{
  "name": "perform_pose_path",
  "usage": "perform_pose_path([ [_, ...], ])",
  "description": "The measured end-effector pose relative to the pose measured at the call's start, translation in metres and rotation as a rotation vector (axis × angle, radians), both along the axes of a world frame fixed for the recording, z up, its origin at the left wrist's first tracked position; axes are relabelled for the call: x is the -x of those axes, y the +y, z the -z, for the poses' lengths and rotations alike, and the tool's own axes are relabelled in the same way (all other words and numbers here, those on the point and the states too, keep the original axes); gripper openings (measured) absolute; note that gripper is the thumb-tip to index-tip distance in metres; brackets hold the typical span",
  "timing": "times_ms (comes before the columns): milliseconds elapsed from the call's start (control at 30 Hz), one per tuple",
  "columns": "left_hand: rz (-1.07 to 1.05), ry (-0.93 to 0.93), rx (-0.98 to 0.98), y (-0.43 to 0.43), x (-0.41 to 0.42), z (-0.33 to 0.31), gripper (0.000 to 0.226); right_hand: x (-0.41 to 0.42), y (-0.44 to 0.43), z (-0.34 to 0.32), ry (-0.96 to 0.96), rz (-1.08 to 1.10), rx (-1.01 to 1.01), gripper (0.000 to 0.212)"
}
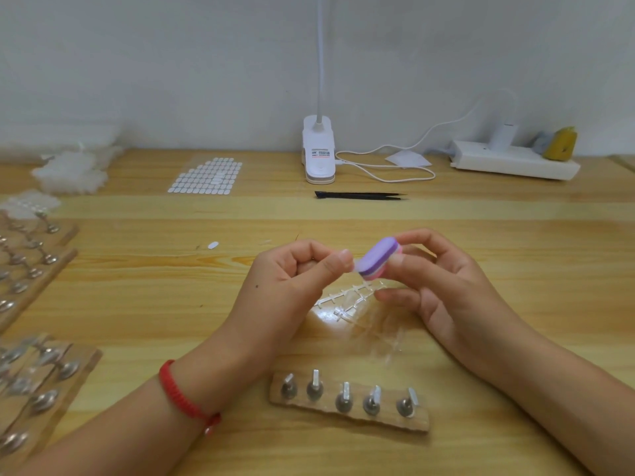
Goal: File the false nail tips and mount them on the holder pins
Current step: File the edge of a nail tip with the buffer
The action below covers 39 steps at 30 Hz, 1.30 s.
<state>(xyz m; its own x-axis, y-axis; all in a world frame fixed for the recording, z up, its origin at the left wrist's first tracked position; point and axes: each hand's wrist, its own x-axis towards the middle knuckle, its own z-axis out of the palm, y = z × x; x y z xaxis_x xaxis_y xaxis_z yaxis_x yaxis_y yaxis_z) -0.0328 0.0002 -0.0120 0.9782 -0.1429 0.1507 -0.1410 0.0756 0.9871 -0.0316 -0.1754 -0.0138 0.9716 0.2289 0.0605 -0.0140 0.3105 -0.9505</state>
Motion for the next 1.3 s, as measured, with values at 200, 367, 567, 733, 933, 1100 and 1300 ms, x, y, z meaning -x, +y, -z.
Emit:
perform_pose_path([
  [200,0.020,-0.012,0.013,-0.0013,0.0014,-0.0015,0.016,0.0014,0.0031,0.0001,-0.030,-0.059,0.080,0.014],
  [367,0.026,-0.008,0.014,-0.0008,0.0024,-0.0020,0.017,0.0014,0.0023,-0.0011,-0.038,-0.103,0.086,0.017],
  [567,0.013,-0.027,0.001,-0.0014,0.0030,-0.0017,0.018,0.0000,0.0006,0.0003,-0.022,-0.079,0.098,0.021],
  [733,-0.084,-0.051,-0.002,-0.0015,0.0026,-0.0008,0.021,0.0048,0.0031,0.0000,-0.079,-0.128,0.218,0.021],
  [933,-0.027,-0.023,0.028,-0.0016,0.0029,-0.0025,0.019,-0.0021,-0.0007,0.0031,0.051,-0.003,-0.013,0.025],
  [1100,-0.033,-0.048,-0.010,-0.0021,0.0037,-0.0003,0.020,0.0024,0.0016,0.0044,-0.064,-0.099,0.225,0.023],
  [1300,0.007,-0.058,-0.030,-0.0038,0.0064,-0.0002,0.021,-0.0009,0.0018,0.0031,-0.001,-0.016,0.055,0.019],
])
